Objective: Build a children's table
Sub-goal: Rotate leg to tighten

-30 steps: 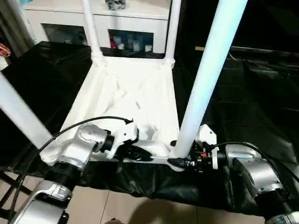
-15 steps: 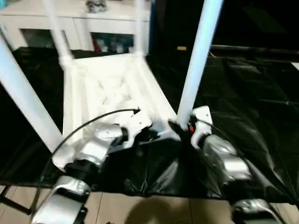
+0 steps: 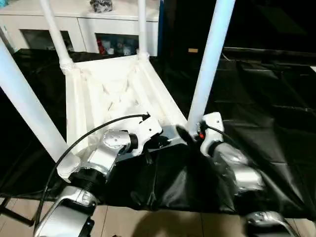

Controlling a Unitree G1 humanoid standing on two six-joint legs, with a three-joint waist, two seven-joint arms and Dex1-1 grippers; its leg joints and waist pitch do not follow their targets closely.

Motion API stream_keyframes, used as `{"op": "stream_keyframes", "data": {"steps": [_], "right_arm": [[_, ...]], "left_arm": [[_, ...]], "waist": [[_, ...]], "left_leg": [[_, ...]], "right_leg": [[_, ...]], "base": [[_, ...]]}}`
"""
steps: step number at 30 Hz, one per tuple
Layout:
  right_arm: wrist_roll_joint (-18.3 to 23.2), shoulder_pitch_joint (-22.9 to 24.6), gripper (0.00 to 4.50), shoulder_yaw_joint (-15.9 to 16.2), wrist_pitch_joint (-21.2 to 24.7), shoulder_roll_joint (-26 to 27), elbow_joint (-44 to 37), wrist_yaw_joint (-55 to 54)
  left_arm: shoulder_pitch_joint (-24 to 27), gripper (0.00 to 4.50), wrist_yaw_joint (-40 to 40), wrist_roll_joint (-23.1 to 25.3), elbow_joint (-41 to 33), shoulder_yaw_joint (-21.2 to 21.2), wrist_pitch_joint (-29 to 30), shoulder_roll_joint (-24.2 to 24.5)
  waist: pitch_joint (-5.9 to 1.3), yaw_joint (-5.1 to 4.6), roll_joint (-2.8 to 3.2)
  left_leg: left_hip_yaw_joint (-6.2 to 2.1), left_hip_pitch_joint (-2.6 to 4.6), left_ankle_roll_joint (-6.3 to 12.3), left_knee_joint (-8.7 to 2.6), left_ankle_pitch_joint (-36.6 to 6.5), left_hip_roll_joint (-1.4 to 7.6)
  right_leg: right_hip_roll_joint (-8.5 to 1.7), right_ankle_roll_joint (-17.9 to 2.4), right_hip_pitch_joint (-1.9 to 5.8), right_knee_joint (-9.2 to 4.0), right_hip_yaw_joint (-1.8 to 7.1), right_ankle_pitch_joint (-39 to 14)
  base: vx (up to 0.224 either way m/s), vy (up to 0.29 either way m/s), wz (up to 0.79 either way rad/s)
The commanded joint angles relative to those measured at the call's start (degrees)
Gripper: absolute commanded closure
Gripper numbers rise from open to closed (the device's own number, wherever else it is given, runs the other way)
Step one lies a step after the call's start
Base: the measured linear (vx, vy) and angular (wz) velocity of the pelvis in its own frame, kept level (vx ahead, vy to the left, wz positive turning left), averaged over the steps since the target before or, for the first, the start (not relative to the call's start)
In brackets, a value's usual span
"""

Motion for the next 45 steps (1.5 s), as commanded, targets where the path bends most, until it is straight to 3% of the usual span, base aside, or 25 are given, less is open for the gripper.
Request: {"op": "stream_keyframes", "data": {"steps": [1, 6, 8, 16, 17, 27, 32, 36, 39, 40, 41, 44, 45], "right_arm": [[2.06, 1.19, 0.70, 8.33, 1.37, 0.67, -2.57, 11.04], [4.08, 2.59, 0.70, 9.65, 2.60, -4.12, -6.05, 20.18], [4.45, 3.17, 0.70, 10.59, 2.90, -6.14, -7.46, 24.20], [3.80, 4.62, 1.05, 14.60, 3.11, -11.63, -11.16, 33.71], [3.80, 4.62, 1.29, 14.60, 3.11, -11.63, -11.16, 33.71], [3.70, 4.74, 1.83, 16.43, 3.81, -12.62, -12.34, 36.56], [4.71, 5.03, 1.86, 15.50, 4.56, -11.48, -11.96, 34.59], [5.82, 4.71, 1.87, 11.49, 5.14, -6.96, -9.56, 26.66], [4.61, 3.64, 1.89, 9.01, 4.24, -3.21, -6.37, 18.23], [3.91, 3.28, 1.89, 8.39, 3.64, -1.88, -5.24, 15.09], [3.12, 2.81, 1.89, 7.57, 3.03, 0.47, -3.57, 10.42], [1.70, 2.10, 1.89, 7.18, 3.20, 2.81, -1.59, 5.35], [1.23, 1.89, 1.89, 7.06, 2.69, 3.77, -0.98, 3.92]], "left_arm": [[-0.34, 4.50, -4.28, -2.97, -1.71, -2.51, -2.50, -1.71], [0.00, 4.50, -10.15, -4.96, -2.78, -2.07, -1.82, 0.94], [0.34, 4.50, -12.89, -5.67, -3.37, -2.08, -1.48, 2.32], [0.78, 4.50, -19.36, -6.84, -3.55, -1.74, -1.52, 6.52], [0.78, 4.50, -19.36, -6.84, -3.55, -1.74, -1.52, 6.52], [0.37, 4.50, -21.11, -7.38, -2.85, -1.46, -1.46, 8.39], [0.85, 4.50, -18.95, -8.13, -3.66, -0.86, -0.75, 6.96], [1.14, 4.50, -12.47, -7.42, -4.65, -0.02, 0.44, 3.95], [1.02, 4.50, -7.15, -5.91, -4.43, 0.06, 0.90, 1.71], [0.91, 4.50, -5.01, -5.22, -4.19, 0.02, 1.39, 0.81], [0.63, 4.50, -0.57, -3.95, -3.81, 0.12, 2.14, -1.03], [0.53, 4.50, 2.48, -3.33, -4.08, 0.18, 3.02, -2.95], [0.56, 4.50, 3.60, -2.92, -4.25, -0.02, 3.16, -3.52]], "waist": [[-2.91, 0.47, -0.13], [-3.05, 0.91, -0.02], [-3.02, 1.75, 0.08], [-2.76, 3.16, -0.13], [-2.78, 3.23, -0.12], [-2.98, 3.25, -0.31], [-3.00, 3.25, -0.34], [-2.86, 3.15, -0.25], [-2.66, 2.41, -0.33], [-2.64, 2.14, -0.06], [-2.60, 1.68, -0.20], [-2.59, 0.80, -0.18], [-2.56, 0.71, 0.08]], "left_leg": [[-1.48, -0.04, 3.79, -3.61, -15.24, 3.21], [-1.38, -0.08, 4.36, -3.46, -12.19, 3.44], [-1.15, 0.00, 4.82, -3.38, -11.62, 3.64], [-1.09, 0.48, 3.06, -3.60, -14.25, 3.80], [-1.14, 0.45, 2.93, -3.60, -14.19, 3.79], [-1.16, 0.10, 3.16, -3.47, -11.88, 3.69], [-1.12, 0.10, 3.27, -3.40, -11.52, 3.69], [-1.22, 0.07, 2.79, -3.54, -12.68, 3.69], [-1.67, 0.28, 0.91, -3.79, -15.81, 3.48], [-1.85, 0.26, 0.46, -3.98, -16.46, 3.52], [-1.81, 0.46, -0.03, -3.96, -17.65, 3.51], [-1.85, 0.39, 0.02, -3.85, -18.29, 3.26], [-1.92, 0.46, 0.06, -3.85, -18.56, 3.26]], "right_leg": [[-4.43, -11.09, 2.77, -4.83, 3.06, -16.17], [-4.32, -13.17, 2.93, -4.23, 2.85, -11.99], [-4.10, -13.70, 2.90, -3.93, 2.75, -10.67], [-4.42, -11.72, 2.33, -4.51, 2.93, -17.19], [-4.42, -11.62, 2.38, -4.43, 2.92, -17.29], [-4.43, -11.75, 2.64, -4.05, 2.86, -14.73], [-4.45, -11.85, 2.68, -4.03, 2.85, -14.48], [-4.53, -11.56, 2.54, -4.30, 2.83, -16.29], [-4.67, -9.64, 2.34, -5.02, 2.79, -23.15], [-4.68, -9.16, 2.36, -5.09, 2.75, -23.94], [-4.59, -8.96, 2.09, -5.24, 2.80, -24.39], [-4.53, -8.67, 2.04, -5.44, 2.80, -25.52], [-4.52, -8.59, 1.96, -5.48, 2.80, -25.73]], "base": [[0.000, 0.000, 0.00], [0.000, 0.000, 0.00], [0.000, 0.000, 0.00], [0.000, 0.000, 0.00], [0.000, 0.000, 0.00], [0.000, 0.000, 0.00], [0.000, 0.000, 0.00], [0.000, 0.000, 0.00], [0.000, 0.000, 0.00], [0.000, 0.000, 0.00], [0.000, 0.000, 0.00], [0.000, 0.000, 0.00], [0.000, 0.000, 0.00]]}}
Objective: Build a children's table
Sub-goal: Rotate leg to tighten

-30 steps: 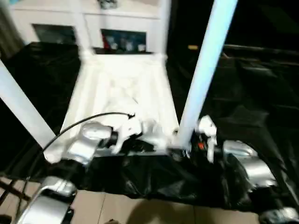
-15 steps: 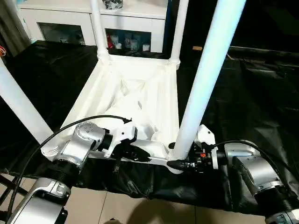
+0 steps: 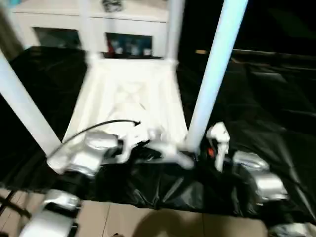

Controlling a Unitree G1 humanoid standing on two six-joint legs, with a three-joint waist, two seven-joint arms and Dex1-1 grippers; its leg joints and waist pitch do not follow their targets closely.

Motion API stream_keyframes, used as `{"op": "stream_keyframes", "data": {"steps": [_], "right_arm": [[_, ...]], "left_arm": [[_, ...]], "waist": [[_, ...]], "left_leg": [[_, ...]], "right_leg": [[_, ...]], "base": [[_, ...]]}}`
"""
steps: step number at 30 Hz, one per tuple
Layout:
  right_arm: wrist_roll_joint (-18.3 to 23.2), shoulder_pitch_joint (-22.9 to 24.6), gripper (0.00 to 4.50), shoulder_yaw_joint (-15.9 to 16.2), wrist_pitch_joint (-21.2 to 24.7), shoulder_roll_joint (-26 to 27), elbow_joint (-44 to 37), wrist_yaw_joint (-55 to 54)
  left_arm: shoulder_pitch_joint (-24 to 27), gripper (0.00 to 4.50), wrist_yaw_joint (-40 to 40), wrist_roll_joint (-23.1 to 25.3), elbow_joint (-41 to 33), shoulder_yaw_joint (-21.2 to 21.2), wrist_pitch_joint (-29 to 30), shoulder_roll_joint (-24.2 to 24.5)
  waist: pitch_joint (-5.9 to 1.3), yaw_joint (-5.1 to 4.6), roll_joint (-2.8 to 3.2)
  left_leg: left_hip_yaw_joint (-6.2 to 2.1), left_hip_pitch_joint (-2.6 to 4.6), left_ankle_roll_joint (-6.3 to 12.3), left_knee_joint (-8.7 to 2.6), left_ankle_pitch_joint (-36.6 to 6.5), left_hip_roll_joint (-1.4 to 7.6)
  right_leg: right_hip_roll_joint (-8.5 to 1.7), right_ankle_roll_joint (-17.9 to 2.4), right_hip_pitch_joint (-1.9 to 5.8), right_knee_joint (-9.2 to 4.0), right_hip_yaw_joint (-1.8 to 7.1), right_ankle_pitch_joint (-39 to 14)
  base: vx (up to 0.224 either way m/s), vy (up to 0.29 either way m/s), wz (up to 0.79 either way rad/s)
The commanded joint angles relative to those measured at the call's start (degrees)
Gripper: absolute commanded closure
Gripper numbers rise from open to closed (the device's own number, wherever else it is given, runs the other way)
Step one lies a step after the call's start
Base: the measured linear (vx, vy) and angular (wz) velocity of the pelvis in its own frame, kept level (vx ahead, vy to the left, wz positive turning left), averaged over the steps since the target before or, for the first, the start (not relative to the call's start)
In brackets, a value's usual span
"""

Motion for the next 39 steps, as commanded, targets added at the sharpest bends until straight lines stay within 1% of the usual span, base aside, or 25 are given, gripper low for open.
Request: {"op": "stream_keyframes", "data": {"steps": [1, 3, 4, 6, 8, 10, 11, 14, 16, 17, 18, 19, 20, 22, 24, 25, 26, 27, 29, 31, 34, 35, 36, 37, 39], "right_arm": [[-1.95, 0.02, 1.89, 6.49, 0.31, 5.76, 1.56, -0.52], [-3.78, -1.43, 1.89, 5.92, 0.12, 9.41, 4.68, -7.71], [-4.33, -1.88, 1.89, 5.80, -0.14, 10.54, 5.60, -9.86], [-4.75, -2.45, 1.89, 5.84, -0.76, 12.17, 6.60, -11.94], [-5.39, -2.84, 1.89, 6.17, -1.82, 12.99, 7.10, -12.94], [-4.79, -2.93, 1.33, 5.90, -1.97, 13.06, 7.12, -12.07], [-3.88, -2.80, 1.33, 5.53, -1.49, 12.87, 6.74, -10.90], [-4.14, -2.54, 0.92, 5.65, -1.90, 11.94, 6.13, -9.55], [-4.39, -2.00, 0.81, 6.37, -2.37, 9.81, 4.90, -6.81], [-3.73, -1.39, 0.81, 6.89, -2.45, 7.64, 3.49, -3.50], [-3.64, -1.34, 0.81, 6.94, -2.48, 7.36, 3.35, -3.06], [-3.42, -1.19, 0.81, 7.08, -2.57, 6.64, 2.99, -1.92], [-2.61, -0.65, 0.81, 7.43, -2.69, 4.10, 1.56, 2.34], [-2.39, -0.49, 0.81, 7.50, -2.69, 3.34, 1.13, 3.64], [-1.14, 0.02, 0.81, 7.82, -2.29, 0.65, -0.56, 8.82], [-0.88, 0.10, 0.81, 7.89, -2.08, 0.20, -0.87, 9.75], [0.26, 0.56, 0.81, 8.46, -1.17, -2.10, -2.49, 14.66], [0.70, 0.79, 0.81, 8.95, -0.84, -3.44, -3.36, 17.52], [1.36, 1.15, 0.81, 9.79, -0.06, -5.43, -4.71, 21.71], [1.59, 1.42, 0.81, 10.35, 0.29, -6.53, -5.50, 23.95], [1.45, 1.87, 0.81, 11.46, 0.27, -8.22, -6.55, 26.95], [1.50, 1.93, 0.81, 11.63, 0.37, -8.54, -6.73, 27.46], [1.63, 2.00, 0.81, 11.85, 0.54, -8.95, -6.96, 28.14], [1.66, 2.23, 0.81, 12.19, 0.38, -9.56, -7.37, 29.15], [1.98, 2.63, 1.03, 12.80, 0.50, -10.57, -8.21, 31.07]], "left_arm": [[-1.46, 4.50, 6.44, -0.51, -1.86, -0.85, 0.52, -4.94], [-1.51, 4.50, 9.65, 0.89, -2.08, -1.67, 0.96, -6.57], [-1.56, 4.50, 10.45, 1.24, -2.10, -1.88, 1.14, -7.06], [-1.74, 4.50, 11.54, 1.62, -2.11, -2.07, 1.38, -7.97], [-1.90, 4.50, 11.81, 1.97, -2.15, -2.40, 1.31, -8.61], [-1.91, 4.50, 11.09, 2.18, -2.23, -2.80, 1.17, -8.63], [-1.89, 4.50, 10.36, 2.06, -2.26, -2.98, 1.09, -8.48], [-1.73, 4.50, 9.21, 1.87, -2.41, -3.10, 0.86, -7.92], [-1.46, 4.50, 6.83, 1.56, -2.53, -3.38, 0.10, -6.65], [-1.25, 4.50, 4.31, 1.25, -2.46, -3.69, -0.98, -5.33], [-1.24, 4.50, 4.01, 1.21, -2.43, -3.70, -1.14, -5.17], [-1.21, 4.50, 3.24, 1.09, -2.32, -3.73, -1.56, -4.77], [-1.40, 4.50, 1.38, 0.81, -1.63, -3.50, -2.75, -3.49], [-1.49, 4.50, 0.81, 0.72, -1.40, -3.42, -3.13, -3.11], [-1.71, 4.50, -1.71, -0.14, -1.00, -3.00, -3.80, -1.88], [-1.73, 4.50, -2.25, -0.35, -0.99, -2.93, -3.89, -1.67], [-1.83, 4.50, -4.80, -1.12, -0.93, -2.71, -4.23, -0.54], [-1.92, 4.50, -6.30, -1.50, -0.80, -2.59, -4.50, 0.17], [-1.95, 4.50, -9.19, -2.06, -0.73, -2.49, -4.68, 1.42], [-1.98, 4.50, -10.54, -2.38, -0.60, -2.50, -4.85, 2.10], [-2.09, 4.50, -12.61, -2.85, -0.30, -2.52, -5.11, 3.15], [-2.15, 4.50, -12.81, -2.83, -0.17, -2.47, -5.21, 3.24], [-2.25, 4.50, -13.01, -2.80, 0.02, -2.41, -5.36, 3.33], [-2.40, 4.50, -13.79, -3.01, 0.33, -2.30, -5.52, 3.67], [-2.71, 4.50, -15.46, -3.53, 0.92, -2.26, -5.62, 4.31]], "waist": [[-2.48, -0.08, -0.05], [-2.65, -0.33, 0.04], [-2.64, -0.74, 0.02], [-2.65, -0.84, 0.02], [-2.67, -0.80, 0.05], [-2.67, -0.77, 0.19], [-2.65, -0.78, 0.17], [-2.64, -0.87, 0.28], [-2.68, -0.83, 0.34], [-2.69, -0.80, 0.25], [-2.74, -0.71, 0.26], [-2.76, -0.69, 0.23], [-2.83, -0.56, 0.20], [-2.87, -0.45, 0.09], [-3.01, -0.25, 0.02], [-3.09, -0.16, 0.06], [-3.17, -0.05, 0.00], [-3.20, 0.05, -0.02], [-3.14, 0.63, 0.22], [-3.03, 0.97, 0.22], [-2.93, 1.66, 0.21], [-2.91, 1.76, 0.00], [-2.90, 2.21, 0.09], [-2.86, 2.32, 0.07], [-2.90, 2.55, -0.17]], "left_leg": [[-1.95, 0.34, 0.31, -4.20, -18.91, 3.11], [-1.96, 0.25, 0.29, -4.19, -18.20, 3.19], [-2.13, -0.07, 0.15, -4.34, -18.10, 3.04], [-1.99, 0.16, 0.32, -4.21, -18.44, 3.07], [-1.92, 0.22, 0.71, -4.16, -18.41, 3.08], [-1.84, 0.22, 1.13, -4.17, -18.55, 3.06], [-1.83, 0.15, 1.26, -4.25, -18.49, 3.10], [-1.84, 0.13, 1.22, -4.27, -18.81, 3.11], [-1.83, 0.24, 1.28, -4.27, -19.31, 3.15], [-1.82, 0.10, 1.46, -4.27, -18.89, 3.14], [-1.81, 0.16, 1.62, -4.25, -18.71, 3.18], [-1.72, 0.05, 2.01, -4.16, -18.15, 3.14], [-1.69, -0.02, 2.54, -4.08, -17.37, 3.11], [-1.53, -0.03, 3.23, -3.94, -16.05, 3.09], [-1.51, -0.09, 3.64, -3.82, -14.28, 3.08], [-1.50, -0.17, 4.09, -3.76, -13.11, 3.20], [-1.50, -0.20, 4.58, -3.70, -12.48, 3.11], [-1.46, -0.18, 4.87, -3.65, -12.09, 3.24], [-1.21, -0.18, 5.52, -3.55, -11.07, 3.45], [-1.16, -0.04, 5.12, -3.63, -12.00, 3.55], [-1.14, 0.24, 4.04, -3.73, -13.42, 3.67], [-1.12, 0.21, 3.91, -3.76, -13.52, 3.71], [-1.17, 0.28, 3.48, -3.81, -13.55, 3.73], [-1.21, 0.28, 3.31, -3.88, -13.62, 3.75], [-1.21, 0.31, 3.12, -3.87, -13.55, 3.68]], "right_leg": [[-4.45, -8.54, 1.82, -5.72, 2.76, -26.00], [-4.48, -8.69, 1.77, -5.53, 2.89, -24.90], [-4.33, -8.79, 2.14, -5.39, 2.64, -24.51], [-4.40, -8.51, 1.83, -5.61, 2.75, -25.13], [-4.41, -8.67, 1.78, -5.64, 2.84, -24.59], [-4.29, -8.95, 1.82, -5.56, 2.89, -23.29], [-4.19, -9.15, 1.87, -5.48, 2.88, -22.54], [-4.19, -9.48, 1.91, -5.43, 2.88, -21.88], [-4.18, -9.60, 1.94, -5.44, 2.88, -21.78], [-4.20, -9.76, 2.06, -5.39, 2.92, -20.97], [-4.17, -9.89, 2.10, -5.33, 2.90, -20.42], [-4.13, -10.17, 2.22, -5.20, 2.97, -19.03], [-4.20, -10.53, 2.39, -5.07, 2.96, -17.93], [-4.26, -11.15, 2.40, -4.97, 3.01, -16.50], [-4.30, -11.61, 2.70, -4.83, 2.94, -15.42], [-4.21, -12.11, 2.70, -4.52, 2.93, -13.43], [-4.13, -12.66, 2.93, -4.31, 2.84, -11.95], [-4.14, -13.00, 2.90, -4.19, 2.83, -11.06], [-3.93, -13.97, 2.88, -3.90, 2.66, -9.12], [-4.03, -14.05, 2.70, -4.04, 2.61, -10.52], [-4.21, -13.37, 2.49, -4.25, 2.75, -13.66], [-4.24, -13.18, 2.48, -4.32, 2.77, -14.14], [-4.28, -12.69, 2.44, -4.34, 2.82, -14.86], [-4.28, -12.50, 2.44, -4.36, 2.80, -15.19], [-4.32, -11.87, 2.49, -4.41, 2.83, -15.84]], "base": [[0.000, 0.000, 0.00], [0.000, 0.000, 0.00], [0.000, 0.000, 0.00], [0.000, 0.000, 0.00], [0.000, 0.000, 0.00], [0.000, 0.000, 0.00], [0.000, 0.000, 0.00], [0.000, 0.000, 0.00], [0.000, 0.000, 0.00], [0.000, 0.000, 0.00], [0.000, 0.000, 0.00], [0.000, 0.000, 0.00], [0.000, 0.000, 0.00], [0.000, 0.000, 0.00], [0.000, 0.000, 0.00], [0.000, 0.000, 0.00], [0.000, 0.000, 0.00], [0.000, 0.000, 0.00], [0.000, 0.000, 0.00], [0.000, 0.000, 0.00], [0.000, 0.000, 0.00], [0.000, 0.000, 0.00], [0.000, 0.000, 0.00], [0.000, 0.000, 0.00], [0.000, 0.000, 0.00]]}}
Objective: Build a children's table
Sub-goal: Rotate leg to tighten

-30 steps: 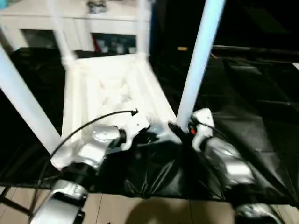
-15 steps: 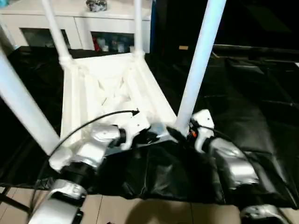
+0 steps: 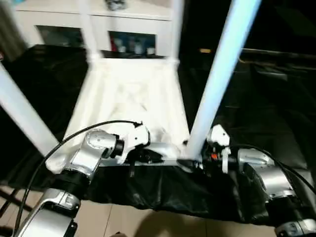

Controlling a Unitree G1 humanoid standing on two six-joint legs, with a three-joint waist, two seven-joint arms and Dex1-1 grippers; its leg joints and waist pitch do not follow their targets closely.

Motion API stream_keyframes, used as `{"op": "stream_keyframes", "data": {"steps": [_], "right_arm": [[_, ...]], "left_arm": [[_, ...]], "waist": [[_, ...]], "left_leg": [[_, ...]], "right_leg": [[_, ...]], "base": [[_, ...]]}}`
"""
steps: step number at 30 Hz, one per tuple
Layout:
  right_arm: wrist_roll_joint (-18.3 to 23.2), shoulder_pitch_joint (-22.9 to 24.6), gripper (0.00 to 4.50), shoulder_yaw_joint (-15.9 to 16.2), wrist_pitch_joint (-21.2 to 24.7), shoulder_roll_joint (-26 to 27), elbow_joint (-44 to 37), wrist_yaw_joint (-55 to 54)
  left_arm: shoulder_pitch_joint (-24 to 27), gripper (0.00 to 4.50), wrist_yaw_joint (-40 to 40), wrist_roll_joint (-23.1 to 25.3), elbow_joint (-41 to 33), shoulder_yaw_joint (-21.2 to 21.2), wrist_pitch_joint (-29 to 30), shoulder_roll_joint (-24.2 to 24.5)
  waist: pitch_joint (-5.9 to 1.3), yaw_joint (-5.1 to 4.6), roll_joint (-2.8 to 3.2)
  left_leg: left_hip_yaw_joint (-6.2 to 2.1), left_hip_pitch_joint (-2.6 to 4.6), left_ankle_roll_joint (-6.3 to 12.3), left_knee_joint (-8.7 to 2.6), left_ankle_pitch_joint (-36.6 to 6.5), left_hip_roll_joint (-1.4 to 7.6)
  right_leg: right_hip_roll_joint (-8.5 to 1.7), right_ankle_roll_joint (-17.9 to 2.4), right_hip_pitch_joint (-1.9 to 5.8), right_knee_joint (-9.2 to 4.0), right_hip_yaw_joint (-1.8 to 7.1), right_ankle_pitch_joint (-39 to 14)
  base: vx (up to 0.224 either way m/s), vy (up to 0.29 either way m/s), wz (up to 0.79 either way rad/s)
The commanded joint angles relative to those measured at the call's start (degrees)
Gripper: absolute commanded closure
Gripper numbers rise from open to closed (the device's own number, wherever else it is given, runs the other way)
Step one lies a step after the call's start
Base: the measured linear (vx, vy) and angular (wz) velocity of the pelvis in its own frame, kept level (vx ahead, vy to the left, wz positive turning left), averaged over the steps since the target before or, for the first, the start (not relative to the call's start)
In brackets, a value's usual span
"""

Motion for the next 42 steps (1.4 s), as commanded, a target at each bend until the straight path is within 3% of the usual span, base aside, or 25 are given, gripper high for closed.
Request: {"op": "stream_keyframes", "data": {"steps": [1, 11, 17, 22, 25, 26, 27, 29, 30, 34, 37, 40, 41, 42], "right_arm": [[1.39, 1.23, 1.10, 4.94, 0.65, 0.40, -2.44, 5.74], [1.34, 2.20, 1.86, 6.44, 2.60, -0.99, -4.13, 8.78], [1.76, 2.60, 1.91, 6.45, 2.94, -0.91, -4.32, 8.40], [2.73, 3.02, 1.91, 3.66, 3.01, 2.50, -3.14, 2.47], [1.98, 1.90, 1.93, -0.22, 2.23, 8.02, 1.11, -8.71], [1.15, 1.29, 1.93, -0.87, 2.45, 9.58, 2.77, -12.50], [1.08, 1.24, 1.93, -0.93, 2.47, 9.71, 2.91, -12.82], [0.14, 0.38, 1.94, -1.69, 1.92, 12.59, 5.17, -18.33], [0.14, 0.38, 1.94, -1.69, 1.92, 12.59, 5.17, -18.33], [-1.88, -1.21, 1.94, -2.22, 1.95, 17.48, 7.95, -27.24], [-5.24, -2.74, 1.94, -1.86, 2.27, 21.68, 10.37, -35.41], [-6.95, -2.73, 1.94, -0.81, 0.29, 22.50, 10.55, -36.12], [-5.60, -2.50, 1.38, -1.39, 0.41, 22.45, 10.17, -35.11], [-4.53, -2.34, 1.24, -1.77, 1.06, 22.22, 9.71, -33.96]], "left_arm": [[-2.58, 4.50, -0.18, -1.15, 0.64, -0.38, -0.41, -0.52], [-3.30, 4.50, -1.31, -1.32, 1.93, -0.47, -1.21, 0.09], [-2.76, 4.50, -0.96, -1.54, 1.67, -0.50, -1.07, -0.47], [-1.94, 4.50, 3.68, -1.55, 0.71, 0.20, -0.03, -2.57], [-2.14, 4.50, 12.04, 0.55, 0.87, 0.64, 1.38, -5.67], [-2.18, 4.50, 14.30, 0.94, 0.76, 0.73, 2.10, -6.90], [-2.18, 4.50, 14.49, 0.97, 0.75, 0.74, 2.16, -7.00], [-2.03, 4.50, 18.53, 1.65, 0.22, 0.80, 3.39, -9.48], [-2.03, 4.50, 18.53, 1.65, 0.22, 0.80, 3.39, -9.48], [-1.42, 4.50, 23.52, 3.86, -1.04, -0.61, 4.83, -12.91], [-1.03, 4.50, 28.17, 5.61, -2.16, -1.87, 6.73, -16.21], [-0.71, 4.50, 28.12, 5.61, -2.77, -2.53, 7.14, -17.28], [-0.61, 4.50, 28.27, 5.32, -2.91, -2.41, 7.25, -17.59], [-0.62, 4.50, 28.04, 5.17, -2.86, -2.31, 7.18, -17.46]], "waist": [[-2.95, 0.01, -0.25], [-3.02, 0.27, -0.46], [-3.09, 0.37, -0.44], [-2.99, 0.45, -0.42], [-2.67, -0.36, -0.59], [-2.61, -0.65, -0.60], [-2.52, -1.11, -0.55], [-2.52, -1.69, -0.56], [-2.58, -1.85, -0.32], [-2.60, -3.02, -0.50], [-2.49, -3.45, -0.27], [-2.59, -3.44, -0.40], [-2.68, -3.44, -0.35], [-2.69, -3.41, -0.34]], "left_leg": [[-1.23, 0.42, 3.29, -3.52, -12.88, 3.61], [-1.25, 0.29, 3.40, -3.40, -11.74, 3.57], [-1.21, 0.27, 3.54, -3.31, -11.14, 3.55], [-1.25, 0.30, 3.20, -3.39, -11.72, 3.59], [-1.62, 0.46, 1.45, -3.70, -15.36, 3.35], [-1.80, 0.68, 0.82, -3.77, -16.59, 3.33], [-2.01, 0.48, 0.49, -3.96, -17.16, 3.34], [-2.06, 0.39, 0.35, -4.00, -17.87, 3.31], [-2.00, 0.74, 0.25, -3.86, -18.46, 3.28], [-2.14, 0.41, 0.39, -3.90, -18.93, 3.17], [-2.11, 0.38, 0.66, -3.89, -19.23, 3.04], [-1.93, 0.54, 1.14, -3.74, -18.99, 3.05], [-1.87, 0.43, 1.41, -3.75, -18.63, 3.01], [-1.88, 0.36, 1.66, -3.76, -18.39, 2.97]], "right_leg": [[-4.33, -11.52, 2.69, -4.25, 2.92, -15.29], [-4.41, -11.45, 2.74, -4.19, 2.80, -15.05], [-4.37, -11.73, 2.78, -4.06, 2.79, -13.79], [-4.43, -11.39, 2.66, -4.22, 2.80, -15.08], [-4.69, -9.77, 2.43, -5.04, 2.69, -22.40], [-4.69, -8.88, 2.28, -5.36, 2.64, -25.39], [-4.71, -8.25, 2.36, -5.43, 2.62, -26.90], [-4.62, -7.38, 2.29, -5.64, 2.61, -27.69], [-4.67, -7.54, 1.98, -5.74, 2.67, -27.73], [-4.51, -7.68, 2.06, -5.72, 2.65, -27.26], [-4.42, -7.64, 1.95, -5.86, 2.64, -27.68], [-4.37, -7.55, 1.77, -5.98, 2.82, -26.88], [-4.27, -7.72, 1.87, -5.85, 2.84, -25.73], [-4.27, -7.79, 1.97, -5.82, 2.85, -25.21]], "base": [[0.000, 0.000, 0.00], [0.000, 0.000, 0.00], [0.000, 0.000, 0.00], [0.000, 0.000, 0.00], [0.000, 0.000, 0.00], [0.000, 0.000, 0.00], [0.000, 0.000, 0.00], [0.000, 0.000, 0.00], [0.000, 0.000, 0.00], [0.000, 0.000, 0.00], [0.000, 0.000, 0.00], [0.000, 0.000, 0.00], [0.000, 0.000, 0.00], [0.000, 0.000, 0.00]]}}
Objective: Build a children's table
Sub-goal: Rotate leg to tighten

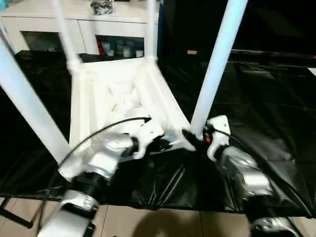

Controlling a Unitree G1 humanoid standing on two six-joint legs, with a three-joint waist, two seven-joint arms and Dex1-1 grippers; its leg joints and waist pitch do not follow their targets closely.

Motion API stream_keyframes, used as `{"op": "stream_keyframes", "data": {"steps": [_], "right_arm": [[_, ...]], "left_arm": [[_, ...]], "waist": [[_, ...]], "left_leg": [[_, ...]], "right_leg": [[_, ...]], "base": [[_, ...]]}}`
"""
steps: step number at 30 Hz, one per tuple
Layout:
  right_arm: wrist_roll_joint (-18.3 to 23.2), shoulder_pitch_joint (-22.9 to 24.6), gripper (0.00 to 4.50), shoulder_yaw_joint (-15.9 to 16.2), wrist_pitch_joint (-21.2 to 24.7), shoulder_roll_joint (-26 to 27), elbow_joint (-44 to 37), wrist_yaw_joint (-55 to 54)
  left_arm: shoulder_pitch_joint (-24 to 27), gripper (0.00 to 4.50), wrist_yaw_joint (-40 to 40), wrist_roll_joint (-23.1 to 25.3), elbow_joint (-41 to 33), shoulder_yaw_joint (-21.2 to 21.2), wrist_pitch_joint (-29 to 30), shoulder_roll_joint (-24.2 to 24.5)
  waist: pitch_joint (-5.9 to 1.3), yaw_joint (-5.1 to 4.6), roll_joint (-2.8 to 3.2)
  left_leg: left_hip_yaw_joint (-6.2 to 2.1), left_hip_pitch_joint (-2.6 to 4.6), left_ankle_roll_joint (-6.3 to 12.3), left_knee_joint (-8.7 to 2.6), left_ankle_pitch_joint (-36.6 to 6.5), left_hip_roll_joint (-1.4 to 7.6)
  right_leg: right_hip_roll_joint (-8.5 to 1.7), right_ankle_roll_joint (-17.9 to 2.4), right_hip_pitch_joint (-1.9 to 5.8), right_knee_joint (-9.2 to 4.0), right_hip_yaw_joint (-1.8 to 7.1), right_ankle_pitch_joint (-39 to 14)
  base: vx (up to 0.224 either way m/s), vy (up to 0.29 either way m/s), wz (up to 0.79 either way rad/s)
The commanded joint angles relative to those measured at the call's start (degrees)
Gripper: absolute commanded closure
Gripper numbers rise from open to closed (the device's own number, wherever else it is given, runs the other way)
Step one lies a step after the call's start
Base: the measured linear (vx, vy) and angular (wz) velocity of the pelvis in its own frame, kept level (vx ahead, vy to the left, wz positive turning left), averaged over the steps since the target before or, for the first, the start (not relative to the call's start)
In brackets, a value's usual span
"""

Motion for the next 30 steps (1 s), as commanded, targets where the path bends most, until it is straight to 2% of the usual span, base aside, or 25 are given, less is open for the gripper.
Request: {"op": "stream_keyframes", "data": {"steps": [1, 6, 9, 10, 12, 14, 15, 17, 18, 19, 22, 26, 27, 30], "right_arm": [[0.05, 0.80, 1.24, 9.55, 2.17, 6.25, 1.16, 6.59], [-0.06, 2.13, 0.75, 10.70, 1.62, 2.74, -2.02, 10.59], [0.98, 2.89, 0.75, 10.92, 1.90, -0.87, -4.50, 16.29], [1.09, 2.94, 0.75, 10.94, 1.96, -1.14, -4.68, 16.76], [2.26, 3.30, 0.75, 11.18, 2.61, -3.45, -6.29, 21.03], [3.52, 3.51, 0.75, 11.50, 3.65, -5.73, -7.85, 25.19], [4.50, 3.80, 0.75, 12.06, 4.91, -7.92, -9.49, 29.37], [4.76, 3.91, 0.75, 12.32, 5.28, -8.63, -10.02, 30.75], [5.30, 4.19, 0.75, 13.32, 6.28, -10.81, -11.28, 34.64], [5.35, 4.29, 0.75, 13.82, 6.44, -11.69, -11.67, 36.15], [5.13, 4.68, 0.75, 15.17, 6.81, -13.65, -12.72, 39.85], [5.97, 5.34, 0.75, 16.97, 8.57, -15.74, -14.87, 44.16], [6.29, 5.45, 0.88, 17.40, 9.33, -16.20, -15.52, 45.13], [6.87, 5.41, 0.88, 17.94, 10.55, -16.78, -16.18, 46.45]], "left_arm": [[-0.80, 4.50, 1.84, -1.86, -1.78, -3.93, -0.48, -6.50], [-0.27, 4.50, -0.26, -2.62, -2.31, -2.92, -1.52, -4.65], [0.24, 4.50, -4.47, -3.44, -3.01, -2.77, -2.33, -1.97], [0.27, 4.50, -4.78, -3.49, -3.05, -2.76, -2.40, -1.77], [0.29, 4.50, -7.50, -4.04, -3.05, -2.68, -3.04, -0.16], [0.09, 4.50, -10.41, -4.80, -2.78, -2.53, -3.93, 1.37], [-0.11, 4.50, -13.26, -5.69, -2.70, -2.30, -4.28, 2.63], [-0.17, 4.50, -14.25, -6.00, -2.72, -2.25, -4.31, 3.03], [-0.55, 4.50, -17.09, -6.87, -2.34, -1.92, -4.48, 4.22], [-0.76, 4.50, -18.23, -7.21, -2.02, -1.75, -4.63, 4.71], [-1.30, 4.50, -20.57, -7.43, -1.17, -1.60, -4.70, 5.99], [-2.15, 4.50, -22.84, -7.80, 0.25, -1.47, -5.11, 7.48], [-2.37, 4.50, -23.77, -7.98, 0.66, -1.43, -5.27, 7.92], [-2.69, 4.50, -24.81, -8.28, 1.16, -1.31, -5.32, 8.34]], "waist": [[-2.39, 0.10, -0.17], [-2.53, 0.21, -0.08], [-2.59, 0.30, -0.09], [-2.71, 0.43, -0.22], [-2.65, 0.48, -0.18], [-2.76, 0.67, -0.25], [-2.75, 0.75, -0.15], [-2.77, 1.06, -0.01], [-2.75, 1.15, -0.11], [-2.75, 1.52, -0.07], [-2.63, 1.99, -0.01], [-2.65, 2.38, -0.33], [-2.57, 2.55, -0.28], [-2.61, 2.72, -0.46]], "left_leg": [[-1.81, 0.09, 1.96, -4.16, -18.17, 3.04], [-1.73, 0.07, 2.27, -4.14, -17.67, 3.14], [-1.59, -0.08, 2.93, -4.06, -16.30, 3.15], [-1.54, -0.16, 3.44, -3.91, -15.44, 3.05], [-1.41, -0.19, 4.21, -3.86, -14.58, 3.08], [-1.44, -0.22, 4.87, -3.74, -13.37, 3.08], [-1.41, -0.18, 4.88, -3.72, -13.10, 3.18], [-1.41, -0.11, 5.05, -3.80, -12.51, 3.38], [-1.33, -0.06, 5.00, -3.77, -12.41, 3.40], [-1.33, -0.13, 5.02, -3.79, -12.08, 3.45], [-1.19, -0.06, 4.47, -3.82, -12.70, 3.60], [-1.16, 0.06, 4.05, -3.78, -13.22, 3.48], [-1.23, -0.03, 3.93, -3.85, -13.11, 3.53], [-1.24, 0.02, 3.67, -3.84, -12.81, 3.56]], "right_leg": [[-4.19, -8.33, 1.79, -5.68, 2.80, -24.13], [-4.18, -9.04, 1.91, -5.48, 2.86, -21.83], [-4.14, -10.17, 2.16, -5.14, 2.91, -18.33], [-4.10, -10.52, 2.46, -4.97, 2.84, -17.12], [-4.15, -11.08, 2.38, -4.91, 2.93, -15.99], [-4.17, -11.28, 2.63, -4.85, 2.82, -15.71], [-4.17, -11.47, 2.52, -4.77, 2.86, -15.20], [-4.09, -12.26, 2.56, -4.50, 2.78, -13.45], [-4.04, -12.42, 2.52, -4.49, 2.78, -13.15], [-3.97, -12.72, 2.74, -4.28, 2.67, -12.58], [-4.11, -12.80, 2.54, -4.29, 2.70, -13.33], [-4.15, -11.75, 2.57, -4.48, 2.71, -16.00], [-4.26, -11.36, 2.52, -4.54, 2.74, -16.89], [-4.31, -11.09, 2.50, -4.57, 2.75, -17.31]], "base": [[0.000, 0.000, 0.00], [0.000, 0.000, 0.00], [0.000, 0.000, 0.00], [0.000, 0.000, 0.00], [0.000, 0.000, 0.00], [0.000, 0.000, 0.00], [0.000, 0.000, 0.00], [0.000, 0.000, 0.00], [0.000, 0.000, 0.00], [0.000, 0.000, 0.00], [0.000, 0.000, 0.00], [0.000, 0.000, 0.00], [0.000, 0.000, 0.00], [0.000, 0.000, 0.00]]}}
